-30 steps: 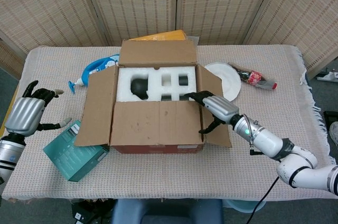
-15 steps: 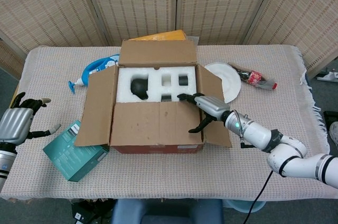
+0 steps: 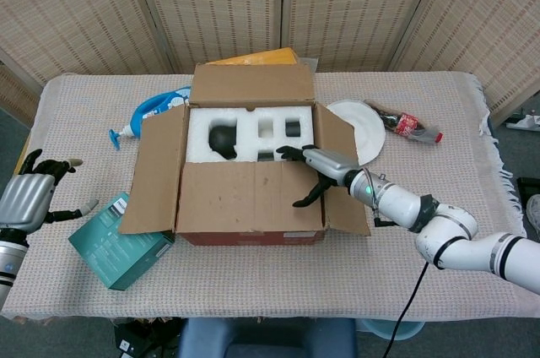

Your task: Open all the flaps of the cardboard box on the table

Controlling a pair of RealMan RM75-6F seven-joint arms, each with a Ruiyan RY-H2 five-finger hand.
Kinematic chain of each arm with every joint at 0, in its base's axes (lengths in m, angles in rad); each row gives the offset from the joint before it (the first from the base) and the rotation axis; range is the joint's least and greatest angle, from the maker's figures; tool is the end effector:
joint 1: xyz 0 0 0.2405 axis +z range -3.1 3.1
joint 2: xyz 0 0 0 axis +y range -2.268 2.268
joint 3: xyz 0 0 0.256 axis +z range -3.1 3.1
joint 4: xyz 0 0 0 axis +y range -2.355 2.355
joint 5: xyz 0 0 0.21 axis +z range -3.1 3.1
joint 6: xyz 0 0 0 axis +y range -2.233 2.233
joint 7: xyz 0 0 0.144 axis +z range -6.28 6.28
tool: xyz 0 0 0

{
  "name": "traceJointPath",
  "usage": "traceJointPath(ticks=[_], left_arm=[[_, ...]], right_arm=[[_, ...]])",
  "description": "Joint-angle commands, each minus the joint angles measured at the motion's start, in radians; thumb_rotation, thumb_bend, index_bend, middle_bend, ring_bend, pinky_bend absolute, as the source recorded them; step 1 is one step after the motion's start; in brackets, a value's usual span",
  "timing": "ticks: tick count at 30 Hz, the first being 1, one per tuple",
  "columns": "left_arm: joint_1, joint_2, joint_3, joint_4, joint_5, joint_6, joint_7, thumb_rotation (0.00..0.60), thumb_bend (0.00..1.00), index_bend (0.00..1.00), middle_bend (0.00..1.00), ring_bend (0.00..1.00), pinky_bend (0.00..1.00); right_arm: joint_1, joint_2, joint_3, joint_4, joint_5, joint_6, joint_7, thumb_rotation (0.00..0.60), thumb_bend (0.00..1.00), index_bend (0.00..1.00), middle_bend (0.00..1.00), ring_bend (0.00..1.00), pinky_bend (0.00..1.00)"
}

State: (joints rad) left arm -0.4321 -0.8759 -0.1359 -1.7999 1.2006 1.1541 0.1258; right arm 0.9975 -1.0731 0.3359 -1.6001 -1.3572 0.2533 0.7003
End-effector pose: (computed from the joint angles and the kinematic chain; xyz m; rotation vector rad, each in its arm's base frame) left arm -0.2491 0.2894 0.2008 -1.5275 -0.8673 -0.7904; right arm -0.0785 -0.3953 0.0818 2.0348 -1.6160 0.8893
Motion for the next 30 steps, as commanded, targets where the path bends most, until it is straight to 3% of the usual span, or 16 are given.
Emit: traceJointPath(ticks=[1,8,12,16,21,27,30], left_arm=[[-0.001,0.002,-0.003,-0.002,-0.005,-0.003,0.002,0.280,0.22,0.24,0.34,0.24,0.00],[-0.005,0.001,-0.009,-0.006,-0.007,-0.009,0.010,0.278,0.22,0.24,0.34,0.24,0.00],[-0.009,0.000,-0.014,-0.006,-0.009,-0.012,0.015,0.276,0.22,0.24,0.34,0.24,0.00],[-0.014,0.000,-0.018,-0.011,-0.010,-0.016,0.023,0.274,0.22,0.24,0.34,0.24,0.00],[-0.019,0.000,-0.023,-0.017,-0.013,-0.017,0.031,0.277,0.22,0.24,0.34,0.24,0.00],[-0.025,0.003,-0.029,-0.029,-0.013,-0.018,0.044,0.275,0.22,0.24,0.34,0.24,0.00],[-0.027,0.004,-0.031,-0.035,-0.015,-0.017,0.051,0.276,0.22,0.24,0.34,0.24,0.00]], right_arm=[[-0.008,0.014,0.011,-0.018,-0.018,-0.013,0.044,0.520,0.12,0.04,0.15,0.08,0.00],[-0.051,0.049,0.036,-0.063,-0.074,0.006,0.192,0.519,0.12,0.04,0.17,0.09,0.00],[-0.083,0.078,0.041,-0.090,-0.130,0.046,0.328,0.518,0.12,0.04,0.17,0.10,0.00],[-0.105,0.108,0.014,-0.094,-0.231,0.137,0.537,0.517,0.12,0.04,0.18,0.11,0.00],[-0.098,0.136,-0.098,-0.042,-0.413,0.323,0.883,0.517,0.12,0.04,0.19,0.14,0.00],[-0.041,0.129,-0.313,0.159,-0.663,0.672,1.386,0.516,0.12,0.04,0.19,0.16,0.00],[-0.028,0.105,-0.384,0.261,-0.710,0.806,1.540,0.515,0.12,0.04,0.19,0.18,0.00]])
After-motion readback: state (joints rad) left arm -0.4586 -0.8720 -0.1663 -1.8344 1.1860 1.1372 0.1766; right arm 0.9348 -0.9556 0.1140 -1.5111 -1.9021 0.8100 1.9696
